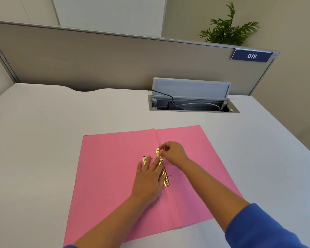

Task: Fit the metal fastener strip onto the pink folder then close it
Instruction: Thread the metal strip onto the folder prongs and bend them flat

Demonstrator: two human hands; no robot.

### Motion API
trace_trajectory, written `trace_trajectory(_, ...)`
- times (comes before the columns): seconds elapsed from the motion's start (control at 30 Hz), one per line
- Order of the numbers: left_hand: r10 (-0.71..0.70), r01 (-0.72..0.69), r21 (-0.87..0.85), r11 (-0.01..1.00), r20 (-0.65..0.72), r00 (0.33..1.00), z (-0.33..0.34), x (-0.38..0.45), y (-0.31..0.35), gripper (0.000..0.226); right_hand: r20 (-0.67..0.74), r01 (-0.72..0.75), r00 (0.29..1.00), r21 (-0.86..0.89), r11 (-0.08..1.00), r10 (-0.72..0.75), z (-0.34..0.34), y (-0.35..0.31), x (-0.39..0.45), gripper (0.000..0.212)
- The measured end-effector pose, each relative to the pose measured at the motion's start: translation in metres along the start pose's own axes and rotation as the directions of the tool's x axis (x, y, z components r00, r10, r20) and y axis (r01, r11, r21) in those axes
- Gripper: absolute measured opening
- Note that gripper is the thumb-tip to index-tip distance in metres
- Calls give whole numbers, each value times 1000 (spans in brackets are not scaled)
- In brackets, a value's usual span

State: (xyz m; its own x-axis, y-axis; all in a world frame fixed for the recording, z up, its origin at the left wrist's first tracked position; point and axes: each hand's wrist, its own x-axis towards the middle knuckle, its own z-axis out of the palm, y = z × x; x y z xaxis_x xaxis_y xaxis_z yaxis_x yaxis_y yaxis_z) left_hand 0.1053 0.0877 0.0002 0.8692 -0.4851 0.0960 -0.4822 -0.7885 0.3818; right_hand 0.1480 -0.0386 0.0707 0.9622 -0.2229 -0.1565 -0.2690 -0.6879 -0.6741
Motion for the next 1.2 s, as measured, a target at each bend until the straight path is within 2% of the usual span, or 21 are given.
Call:
trace_trajectory(0.17,13,-13,-10,1000,13,1000,-2,1,4,44,-25,-16,1000,-37,999,15,2,6,12,11)
trace_trajectory(0.57,66,-67,9,998,62,996,-4,1,-2,47,-56,-48,997,42,998,51,6,24,22,15)
trace_trajectory(0.97,78,-81,29,996,92,993,-2,2,-6,48,20,20,1000,-20,1000,-20,3,19,30,9)
trace_trajectory(1.13,70,-73,29,997,93,993,-3,2,-5,48,48,-58,997,-61,996,61,3,10,35,13)
trace_trajectory(1.2,68,-71,33,997,95,993,-4,2,-5,47,36,-103,994,-40,994,104,4,8,36,8)
